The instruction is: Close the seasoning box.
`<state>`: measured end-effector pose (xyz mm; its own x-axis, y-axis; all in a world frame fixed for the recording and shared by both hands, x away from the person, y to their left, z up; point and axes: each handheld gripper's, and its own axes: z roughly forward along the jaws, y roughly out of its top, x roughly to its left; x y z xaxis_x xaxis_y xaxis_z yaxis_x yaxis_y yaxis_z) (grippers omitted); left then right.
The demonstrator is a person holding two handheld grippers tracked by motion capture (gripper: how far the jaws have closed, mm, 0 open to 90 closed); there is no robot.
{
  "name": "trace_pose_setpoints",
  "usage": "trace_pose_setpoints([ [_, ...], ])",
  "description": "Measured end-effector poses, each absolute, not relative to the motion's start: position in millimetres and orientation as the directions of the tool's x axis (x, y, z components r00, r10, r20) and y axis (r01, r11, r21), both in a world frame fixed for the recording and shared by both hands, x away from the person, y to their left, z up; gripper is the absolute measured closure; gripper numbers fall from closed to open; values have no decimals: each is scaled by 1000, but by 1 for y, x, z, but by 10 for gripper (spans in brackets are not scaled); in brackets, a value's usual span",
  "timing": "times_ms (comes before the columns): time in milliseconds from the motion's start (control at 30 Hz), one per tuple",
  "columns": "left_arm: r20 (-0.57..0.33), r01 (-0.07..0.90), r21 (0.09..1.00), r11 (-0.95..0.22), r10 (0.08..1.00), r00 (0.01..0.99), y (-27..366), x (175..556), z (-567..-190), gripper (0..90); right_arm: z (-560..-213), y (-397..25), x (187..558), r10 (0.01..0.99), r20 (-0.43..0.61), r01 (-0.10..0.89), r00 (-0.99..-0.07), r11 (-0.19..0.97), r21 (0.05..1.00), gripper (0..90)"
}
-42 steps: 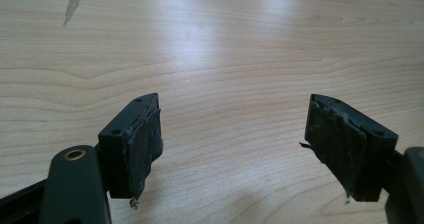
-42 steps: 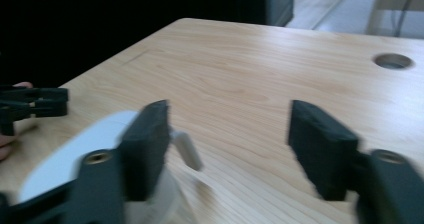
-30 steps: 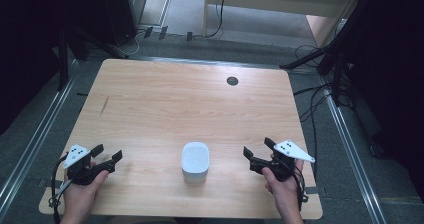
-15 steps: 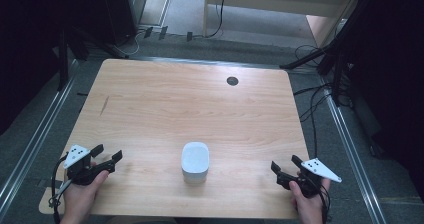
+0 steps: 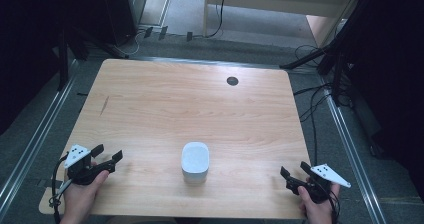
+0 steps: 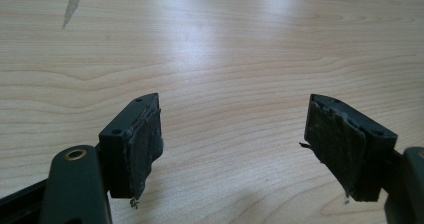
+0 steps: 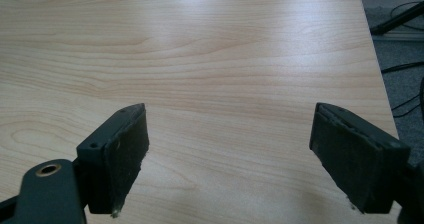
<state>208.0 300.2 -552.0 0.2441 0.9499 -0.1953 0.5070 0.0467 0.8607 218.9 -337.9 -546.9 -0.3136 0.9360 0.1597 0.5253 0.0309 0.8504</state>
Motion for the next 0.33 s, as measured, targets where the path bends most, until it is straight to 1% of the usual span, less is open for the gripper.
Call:
trace_pose_setpoints([
  [333, -193, 534, 844, 48, 957, 219, 299, 212, -552, 236, -547, -339, 220, 942, 180, 537, -282, 0, 844, 168],
])
